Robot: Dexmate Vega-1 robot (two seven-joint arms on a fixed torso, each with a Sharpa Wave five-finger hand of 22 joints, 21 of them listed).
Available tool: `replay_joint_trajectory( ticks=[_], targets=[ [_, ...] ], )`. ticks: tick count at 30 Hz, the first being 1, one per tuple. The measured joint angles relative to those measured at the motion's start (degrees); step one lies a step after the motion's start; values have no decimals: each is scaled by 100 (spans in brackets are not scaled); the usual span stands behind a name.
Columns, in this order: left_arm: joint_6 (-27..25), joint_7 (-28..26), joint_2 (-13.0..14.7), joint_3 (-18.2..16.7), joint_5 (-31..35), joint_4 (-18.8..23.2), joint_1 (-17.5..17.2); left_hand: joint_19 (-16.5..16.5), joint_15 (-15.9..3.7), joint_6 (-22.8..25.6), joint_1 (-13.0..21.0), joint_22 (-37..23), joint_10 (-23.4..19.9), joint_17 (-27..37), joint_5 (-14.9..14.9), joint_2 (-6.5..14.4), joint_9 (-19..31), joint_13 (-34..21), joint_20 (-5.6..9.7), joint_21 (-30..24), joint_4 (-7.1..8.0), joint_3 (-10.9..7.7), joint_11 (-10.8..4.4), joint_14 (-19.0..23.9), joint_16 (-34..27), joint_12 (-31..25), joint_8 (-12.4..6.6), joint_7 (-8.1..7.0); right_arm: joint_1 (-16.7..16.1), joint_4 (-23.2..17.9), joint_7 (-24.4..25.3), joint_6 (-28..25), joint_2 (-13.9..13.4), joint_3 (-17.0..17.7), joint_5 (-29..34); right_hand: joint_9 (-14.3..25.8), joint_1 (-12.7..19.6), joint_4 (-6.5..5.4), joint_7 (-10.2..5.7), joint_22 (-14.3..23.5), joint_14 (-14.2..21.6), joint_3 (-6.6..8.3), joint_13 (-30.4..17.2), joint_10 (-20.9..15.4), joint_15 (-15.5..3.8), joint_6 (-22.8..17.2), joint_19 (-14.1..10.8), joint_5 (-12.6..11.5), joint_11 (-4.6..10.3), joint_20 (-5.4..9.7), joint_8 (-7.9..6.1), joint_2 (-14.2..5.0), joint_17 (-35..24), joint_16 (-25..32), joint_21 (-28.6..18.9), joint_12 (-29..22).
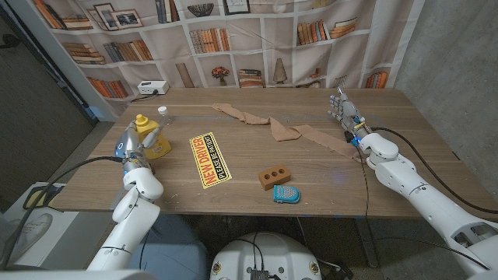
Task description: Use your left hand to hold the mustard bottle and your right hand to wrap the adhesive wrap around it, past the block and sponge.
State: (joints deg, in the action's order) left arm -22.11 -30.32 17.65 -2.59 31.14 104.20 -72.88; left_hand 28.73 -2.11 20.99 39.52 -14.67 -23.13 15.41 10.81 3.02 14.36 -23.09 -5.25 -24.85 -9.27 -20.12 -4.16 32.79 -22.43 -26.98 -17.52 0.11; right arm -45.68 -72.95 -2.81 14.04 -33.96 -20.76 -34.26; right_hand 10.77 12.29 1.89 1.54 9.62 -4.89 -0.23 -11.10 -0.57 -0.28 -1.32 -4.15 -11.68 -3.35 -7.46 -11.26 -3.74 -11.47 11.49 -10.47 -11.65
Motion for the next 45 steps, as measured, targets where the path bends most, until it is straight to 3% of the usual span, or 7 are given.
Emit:
replay_joint_trajectory(
  ticks=[8, 13, 20, 27, 32, 35, 45],
  targets=[
    [103, 67, 15, 15, -55, -65, 39, 200, -215, 546, 124, -120, -567, 282, 45, -91, 176, -250, 138, -266, -26, 7, -23, 552, -387, -487, -324, 29, 0, -25, 5, -16, -19, 0, 7, 0, 0, 0, 0, 0, 0, 0, 0, 0, 0, 0, 0, 0, 0, 0, 0, 0, 0, 0, 0, 0],
    [177, 120, 18, 33, -111, -124, 69, 250, -336, 577, 171, -179, -757, 510, 78, -138, 299, -419, 188, -372, -32, 13, -61, 767, -645, -733, -488, 22, 0, -44, 6, -24, -32, 0, 11, 0, 0, 0, 0, 0, 0, 0, 0, 0, 0, 0, 0, 0, 0, 0, 0, 0, 0, 0, 0, 0],
    [287, 165, 20, 40, -180, -163, 88, 281, -396, 932, 285, -323, -939, 927, 111, -251, 507, -709, 219, -555, -60, 66, -83, 851, -1014, -1078, -692, 1, -7, -75, 7, -27, -50, 3, 11, 0, 0, 0, 0, 0, 0, 0, 0, 0, 0, 0, 0, 0, 0, 0, 0, 0, 0, 0, 0, 0],
    [397, 215, 7, 76, -254, -238, 120, 280, -452, 1393, 623, -675, -1170, 1682, 206, -320, 1028, -1407, 219, -1002, -51, 235, -220, 1020, -1785, -1753, -1174, -125, -40, -124, 19, -36, -71, 17, 12, 0, 0, 0, 0, 0, 0, 0, 0, 0, 0, 0, 0, 0, 0, 0, 0, 0, 0, 0, 0, 0],
    [514, 208, -25, 90, -309, -283, 131, 309, -600, 1243, 827, -1069, -1345, 2169, 340, -507, 1934, -2409, 251, -1582, -11, 396, -314, 1175, -2504, -2565, -1828, -243, -67, -155, 33, -37, -82, 33, 4, 0, 0, 0, 0, 0, 0, 0, 0, 0, 0, 0, 0, 0, 0, 0, 0, 0, 0, 0, 0, 0],
    [592, 181, -51, 93, -347, -324, 135, 222, -645, 1046, 873, -1225, -1344, 2245, 383, -523, 2383, -2620, 246, -1844, -2, 403, -314, 1151, -2685, -2843, -2129, -236, -89, -174, 40, -37, -88, 40, -6, 0, 0, 0, 0, 0, 0, 0, 0, 0, 0, 0, 0, 0, 0, 0, 0, 0, 0, 0, 0, 0],
    [1009, 49, -122, 75, -493, -403, 116, 5, -703, 453, 1115, -1591, -1204, 2376, 332, -681, 3137, -3171, 257, -2464, 193, -132, -339, 1091, -2823, -2975, -2487, -157, -150, -216, 49, -36, -105, 71, -42, 0, 0, 0, 0, 0, 0, 0, 0, 0, 0, 0, 0, 0, 0, 0, 0, 0, 0, 0, 0, 0]
  ],
)
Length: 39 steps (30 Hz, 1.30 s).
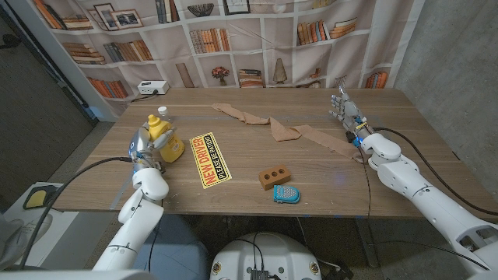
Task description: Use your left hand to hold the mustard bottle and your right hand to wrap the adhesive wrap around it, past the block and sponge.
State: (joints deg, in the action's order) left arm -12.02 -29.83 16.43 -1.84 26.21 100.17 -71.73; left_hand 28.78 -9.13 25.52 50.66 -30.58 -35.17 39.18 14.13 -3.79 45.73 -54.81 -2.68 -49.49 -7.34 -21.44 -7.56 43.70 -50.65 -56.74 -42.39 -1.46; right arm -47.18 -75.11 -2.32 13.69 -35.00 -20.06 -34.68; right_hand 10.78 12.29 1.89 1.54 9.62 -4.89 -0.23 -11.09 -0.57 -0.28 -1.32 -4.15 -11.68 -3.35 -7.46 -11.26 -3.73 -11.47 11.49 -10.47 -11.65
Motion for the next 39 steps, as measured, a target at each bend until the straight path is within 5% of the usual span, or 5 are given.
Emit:
replay_joint_trajectory(
  ticks=[39],
  targets=[
    [1340, -171, -597, -4, -814, 332, 0, -117, -110, 100, 176, -223, -79, -108, -169, -66, 96, 138, 105, -710, 22, -133, 68, 95, -65, 7, -213, -90, -84, 80, -77, 221, 47, 60, -77, 0, -30, 32, 0, 0, 0, 32, 0, 0, 0, 0, 0, 0, 0, 0, 0, -29, 0, 0, 0, 0]
  ],
)
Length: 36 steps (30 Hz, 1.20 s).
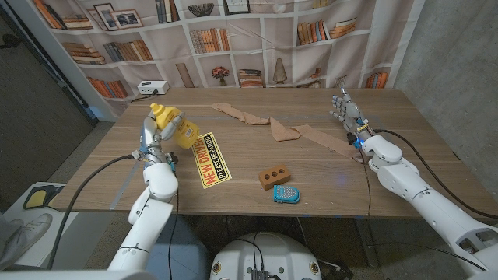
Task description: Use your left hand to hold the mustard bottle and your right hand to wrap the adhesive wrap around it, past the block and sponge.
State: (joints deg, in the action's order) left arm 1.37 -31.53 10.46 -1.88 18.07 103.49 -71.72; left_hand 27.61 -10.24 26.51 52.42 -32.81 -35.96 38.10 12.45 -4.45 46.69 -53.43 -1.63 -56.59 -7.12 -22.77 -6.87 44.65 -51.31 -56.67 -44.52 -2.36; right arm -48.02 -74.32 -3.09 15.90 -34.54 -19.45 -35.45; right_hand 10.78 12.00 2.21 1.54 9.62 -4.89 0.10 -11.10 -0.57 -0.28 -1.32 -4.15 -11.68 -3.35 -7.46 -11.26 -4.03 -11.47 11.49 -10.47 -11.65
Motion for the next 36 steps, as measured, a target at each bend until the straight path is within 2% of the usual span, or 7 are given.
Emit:
replay_joint_trajectory(
  ticks=[20, 30, 36],
  targets=[
    [765, 117, -268, 136, -390, -169, 132, -102, 1, 0, 40, 1, -28, 17, -6, -23, -63, -3, 20, -224, 0, 1, -28, -1, 0, -43, -48, 0, -37, -86, -24, 28, -82, 42, -10, 0, 23, 0, -31, 0, 0, 0, 0, -21, 0, -31, 0, 0, 21, 0, 0, -23, 0, 0, 0, 0],
    [1035, 136, -388, 168, -502, -311, 213, -187, 2, 0, 41, 17, -29, 28, -9, -22, -101, -18, 38, -338, -24, 26, -29, -1, 0, -44, -47, 0, -14, -81, -28, 62, -95, 40, 49, 0, 83, 55, -31, 0, 0, 55, 0, -21, 0, -31, 0, 0, 21, 0, 0, -83, 26, 0, 0, 0],
    [1231, 173, -428, 179, -617, -375, 255, -235, 2, -12, 41, 44, -29, 28, -9, -22, -128, -17, 30, -420, -24, 26, -29, -2, -1, -43, -47, -11, 7, -48, -22, 74, -92, 22, 72, 0, 209, 138, -73, 0, -20, 104, 0, -24, -23, -73, 0, 0, 24, 0, 0, -48, 29, 0, 0, 0]
  ],
)
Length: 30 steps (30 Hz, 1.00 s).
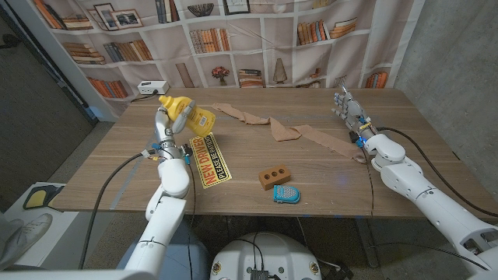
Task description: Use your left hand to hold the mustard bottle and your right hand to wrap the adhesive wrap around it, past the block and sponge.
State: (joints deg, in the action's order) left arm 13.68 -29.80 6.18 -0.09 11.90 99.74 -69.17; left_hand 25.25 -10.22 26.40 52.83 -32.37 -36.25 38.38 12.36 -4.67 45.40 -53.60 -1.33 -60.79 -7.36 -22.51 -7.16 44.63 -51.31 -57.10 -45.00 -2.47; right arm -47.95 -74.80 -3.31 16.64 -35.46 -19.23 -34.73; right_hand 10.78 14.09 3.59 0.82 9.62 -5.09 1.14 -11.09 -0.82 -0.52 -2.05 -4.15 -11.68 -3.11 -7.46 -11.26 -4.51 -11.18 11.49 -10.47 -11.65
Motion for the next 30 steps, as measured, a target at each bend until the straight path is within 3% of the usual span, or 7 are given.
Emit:
replay_joint_trajectory(
  ticks=[7, 10, 30],
  targets=[
    [268, 245, -89, 19, -322, -247, 156, -83, 0, 0, 8, 38, 0, 26, 0, 8, -4, 11, 22, -24, 0, 0, 0, 0, -19, 1, -37, 0, 31, 64, 50, 108, 25, -16, 98, 0, 376, 274, -234, 0, 35, 89, -43, -245, -94, -24, -22, 24, 163, -22, -56, 91, 0, 0, 0, -89],
    [380, 421, -110, 19, -533, -321, 206, -116, 14, -57, 8, 84, 0, 26, 0, 8, 20, 28, 29, -24, 1, 1, 0, -14, -19, 2, -37, 10, 45, 89, 81, 155, 25, -29, 149, 0, 501, 353, -232, 0, 52, 101, -56, -264, -112, 120, 9, 46, 181, -54, -15, 110, 0, 0, 0, -89],
    [791, 1238, -492, -92, -1670, -787, 544, -246, 51, -83, 58, 367, -105, 33, -45, 43, 20, 473, 103, -24, -41, -41, 100, -75, 6, 195, -85, 22, 135, 131, 216, 246, -80, -80, 479, 31, 637, 424, -181, 1, 71, 172, -82, -263, -131, 125, -1, 45, 181, -105, -16, 139, -1, 0, 0, -89]
  ],
)
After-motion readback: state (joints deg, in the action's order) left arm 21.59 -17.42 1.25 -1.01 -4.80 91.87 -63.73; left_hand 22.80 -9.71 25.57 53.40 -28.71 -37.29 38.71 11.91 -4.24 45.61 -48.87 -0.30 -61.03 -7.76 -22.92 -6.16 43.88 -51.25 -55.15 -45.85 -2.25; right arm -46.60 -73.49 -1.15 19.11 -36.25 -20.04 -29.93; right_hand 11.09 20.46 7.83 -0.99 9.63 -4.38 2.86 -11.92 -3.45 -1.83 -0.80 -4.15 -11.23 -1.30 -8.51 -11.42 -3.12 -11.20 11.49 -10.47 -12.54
